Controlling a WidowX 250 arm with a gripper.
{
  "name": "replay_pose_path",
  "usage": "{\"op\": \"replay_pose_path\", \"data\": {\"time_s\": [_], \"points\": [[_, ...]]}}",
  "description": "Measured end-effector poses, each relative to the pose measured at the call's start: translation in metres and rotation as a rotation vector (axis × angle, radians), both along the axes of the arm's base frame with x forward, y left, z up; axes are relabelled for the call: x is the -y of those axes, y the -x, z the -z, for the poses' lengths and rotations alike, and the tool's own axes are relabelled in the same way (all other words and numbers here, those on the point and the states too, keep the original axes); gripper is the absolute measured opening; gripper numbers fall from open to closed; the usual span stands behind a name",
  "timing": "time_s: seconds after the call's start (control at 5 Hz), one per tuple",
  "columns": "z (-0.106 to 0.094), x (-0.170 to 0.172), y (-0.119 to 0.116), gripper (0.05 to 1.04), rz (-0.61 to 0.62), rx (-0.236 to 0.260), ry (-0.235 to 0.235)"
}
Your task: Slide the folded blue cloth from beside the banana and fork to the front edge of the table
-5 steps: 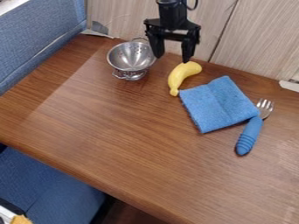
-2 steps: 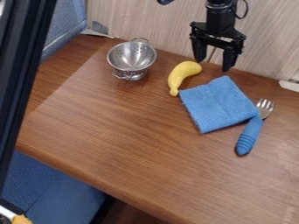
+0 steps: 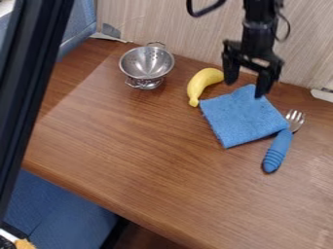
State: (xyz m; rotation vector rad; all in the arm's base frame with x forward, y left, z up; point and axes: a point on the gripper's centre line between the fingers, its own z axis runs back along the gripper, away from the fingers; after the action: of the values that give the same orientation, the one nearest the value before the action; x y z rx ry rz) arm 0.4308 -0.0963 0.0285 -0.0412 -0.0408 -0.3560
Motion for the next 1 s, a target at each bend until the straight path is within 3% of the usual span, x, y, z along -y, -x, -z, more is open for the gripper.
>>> {"op": "replay_pose_path", "data": {"time_s": [0.4,1.0], "points": [[0.013,0.014,0.01,1.001,0.052,0.0,-0.01],[0.028,0.009,0.017,1.001,0.017,0.037,-0.048]]}}
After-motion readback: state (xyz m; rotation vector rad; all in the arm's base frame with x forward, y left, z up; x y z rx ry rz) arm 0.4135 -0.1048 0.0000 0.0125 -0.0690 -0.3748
